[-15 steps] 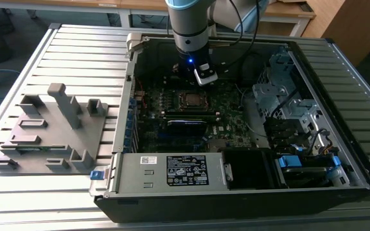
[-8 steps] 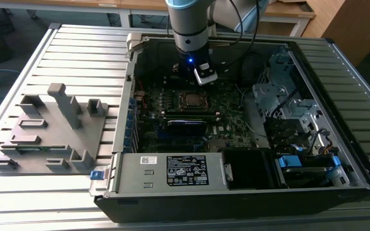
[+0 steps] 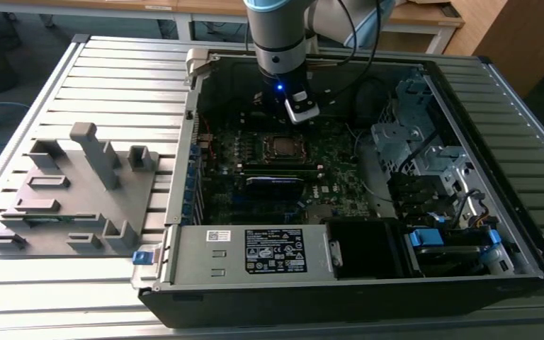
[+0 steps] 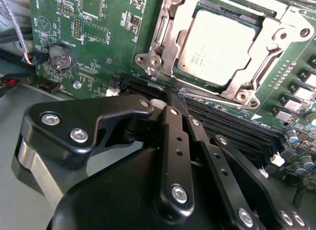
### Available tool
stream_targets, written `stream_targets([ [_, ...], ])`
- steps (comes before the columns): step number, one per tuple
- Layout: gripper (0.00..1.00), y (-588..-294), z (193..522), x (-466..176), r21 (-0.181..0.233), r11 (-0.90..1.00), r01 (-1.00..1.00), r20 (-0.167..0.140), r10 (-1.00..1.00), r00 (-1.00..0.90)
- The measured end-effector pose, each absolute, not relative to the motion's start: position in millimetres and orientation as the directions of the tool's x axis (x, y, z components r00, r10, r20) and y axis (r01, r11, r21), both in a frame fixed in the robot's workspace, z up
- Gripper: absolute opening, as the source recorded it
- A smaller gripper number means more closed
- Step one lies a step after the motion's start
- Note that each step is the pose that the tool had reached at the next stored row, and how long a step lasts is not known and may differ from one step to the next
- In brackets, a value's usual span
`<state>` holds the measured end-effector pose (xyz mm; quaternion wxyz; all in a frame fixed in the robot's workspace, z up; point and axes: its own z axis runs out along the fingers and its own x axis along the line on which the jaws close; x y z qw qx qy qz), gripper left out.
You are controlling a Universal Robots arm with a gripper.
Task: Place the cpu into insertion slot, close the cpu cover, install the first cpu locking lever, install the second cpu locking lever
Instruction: 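Install the first cpu locking lever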
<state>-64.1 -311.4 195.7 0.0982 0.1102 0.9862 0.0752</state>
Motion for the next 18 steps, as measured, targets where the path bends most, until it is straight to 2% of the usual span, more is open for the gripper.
stream_targets([
  [18,0.10,-311.3,195.8,-66.9,0.177,0.962,0.208,-0.175,0.239,-0.955],
])
